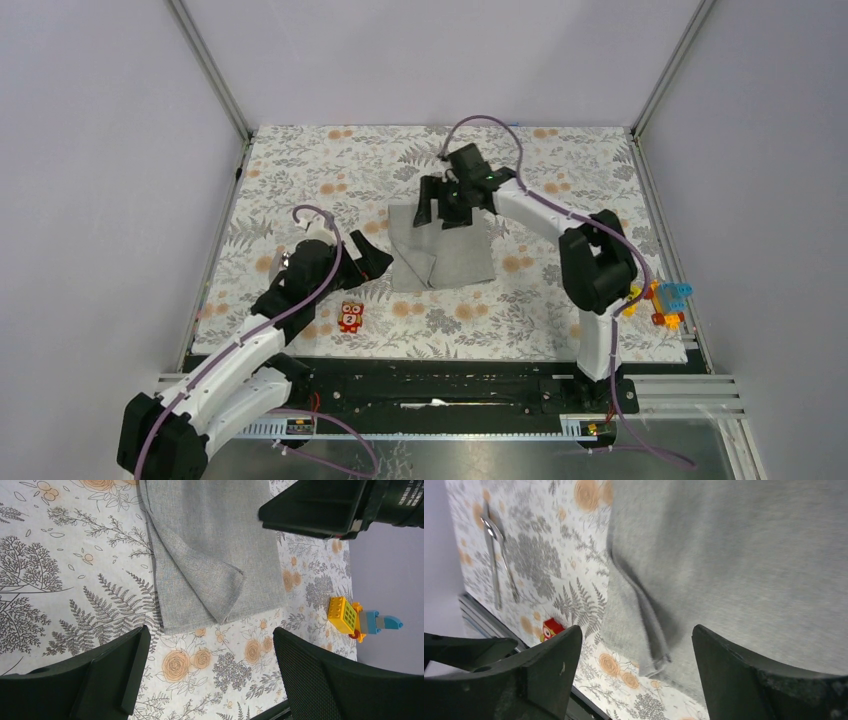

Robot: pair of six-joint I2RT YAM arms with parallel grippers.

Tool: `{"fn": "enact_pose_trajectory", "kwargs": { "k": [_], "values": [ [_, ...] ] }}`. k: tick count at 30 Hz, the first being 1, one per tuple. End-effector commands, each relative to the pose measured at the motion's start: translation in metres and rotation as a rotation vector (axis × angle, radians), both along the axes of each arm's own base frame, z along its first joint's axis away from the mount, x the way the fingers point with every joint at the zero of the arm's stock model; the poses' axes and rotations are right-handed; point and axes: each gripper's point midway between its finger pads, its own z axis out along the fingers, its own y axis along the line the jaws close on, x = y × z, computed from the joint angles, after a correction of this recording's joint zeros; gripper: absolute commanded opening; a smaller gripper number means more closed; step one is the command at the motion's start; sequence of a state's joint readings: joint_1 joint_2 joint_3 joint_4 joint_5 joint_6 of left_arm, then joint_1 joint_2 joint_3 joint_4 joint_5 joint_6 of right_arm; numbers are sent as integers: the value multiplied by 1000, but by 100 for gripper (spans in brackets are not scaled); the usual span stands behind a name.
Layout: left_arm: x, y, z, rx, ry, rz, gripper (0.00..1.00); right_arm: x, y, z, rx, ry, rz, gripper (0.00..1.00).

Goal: Fold the napkin into a case and place the utensils inside
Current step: Fold the rectangle-folded napkin at the center of the board, then smooth out the square-folded napkin at the center of the board.

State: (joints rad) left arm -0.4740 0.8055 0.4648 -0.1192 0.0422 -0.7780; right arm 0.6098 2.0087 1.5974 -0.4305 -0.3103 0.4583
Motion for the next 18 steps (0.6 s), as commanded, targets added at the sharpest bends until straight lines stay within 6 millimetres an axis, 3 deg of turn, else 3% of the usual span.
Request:
{"fn": "enact_pose_trajectory", "kwargs": {
  "k": [1, 3, 9, 11, 14, 18],
  "values": [
    [12, -5, 17, -29, -65, 1, 99, 37, -14, 20, 205, -48, -83, 90],
    [14, -6, 16, -22, -57, -3, 99, 38, -8, 15, 219, -36, -53, 99],
    [20, -16, 9, -17, -20, -36, 99, 8, -12, -14, 254, 31, -20, 98],
    [21, -15, 8, -18, -19, -27, 99, -7, -9, -14, 326, 36, 0, 97],
    [23, -15, 10, -19, -26, -22, 99, -29, -8, -18, 389, 70, 5, 91],
    [25, -12, 16, 1, -32, -11, 99, -53, 6, -18, 434, 82, 45, 75]
  ]
}}
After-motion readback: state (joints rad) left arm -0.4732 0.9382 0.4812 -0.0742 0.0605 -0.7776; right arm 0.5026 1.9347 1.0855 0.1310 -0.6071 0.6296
